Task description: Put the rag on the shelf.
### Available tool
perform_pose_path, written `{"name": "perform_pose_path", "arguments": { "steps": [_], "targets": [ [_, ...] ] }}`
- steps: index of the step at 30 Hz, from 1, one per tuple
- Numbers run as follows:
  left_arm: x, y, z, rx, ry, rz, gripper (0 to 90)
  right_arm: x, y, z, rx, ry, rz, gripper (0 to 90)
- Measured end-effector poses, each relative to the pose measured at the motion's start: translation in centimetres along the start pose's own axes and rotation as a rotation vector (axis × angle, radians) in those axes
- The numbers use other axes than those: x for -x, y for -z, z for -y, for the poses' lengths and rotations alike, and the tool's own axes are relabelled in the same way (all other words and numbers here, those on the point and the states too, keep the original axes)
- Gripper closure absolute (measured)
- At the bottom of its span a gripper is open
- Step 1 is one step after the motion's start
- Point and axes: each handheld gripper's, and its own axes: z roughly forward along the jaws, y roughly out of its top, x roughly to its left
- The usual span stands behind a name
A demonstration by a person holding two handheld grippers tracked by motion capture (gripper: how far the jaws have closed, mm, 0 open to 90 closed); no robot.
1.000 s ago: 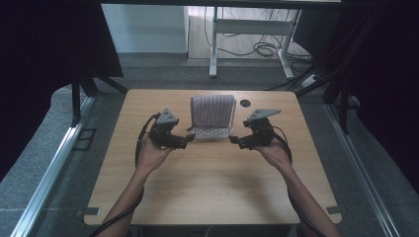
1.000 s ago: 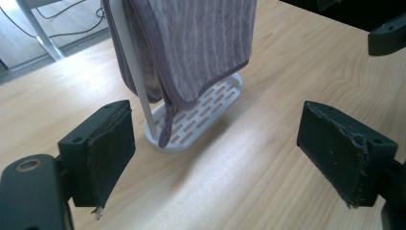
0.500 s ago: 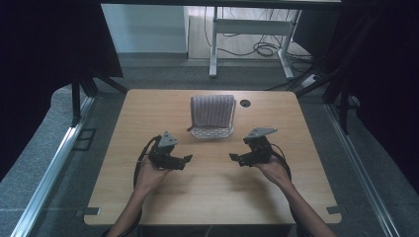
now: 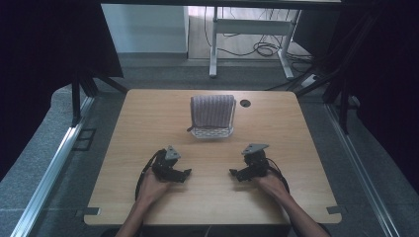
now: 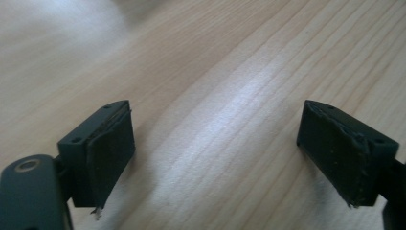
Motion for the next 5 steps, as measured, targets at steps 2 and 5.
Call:
{"name": "perform_pose_path", "arguments": {
  "steps": [2,5],
  "targets": [
    [-0.1,-0.04,0.0,-0.003,0.006,0.006,12.4,0.03,-0.01,-0.01,-0.002,0.005,-0.001,0.0],
    [-0.12,-0.07,-0.01,-0.006,0.015,0.003,11.2,0.07,-0.03,-0.01,0.0,0.008,-0.004,0.0]
  ]
}}
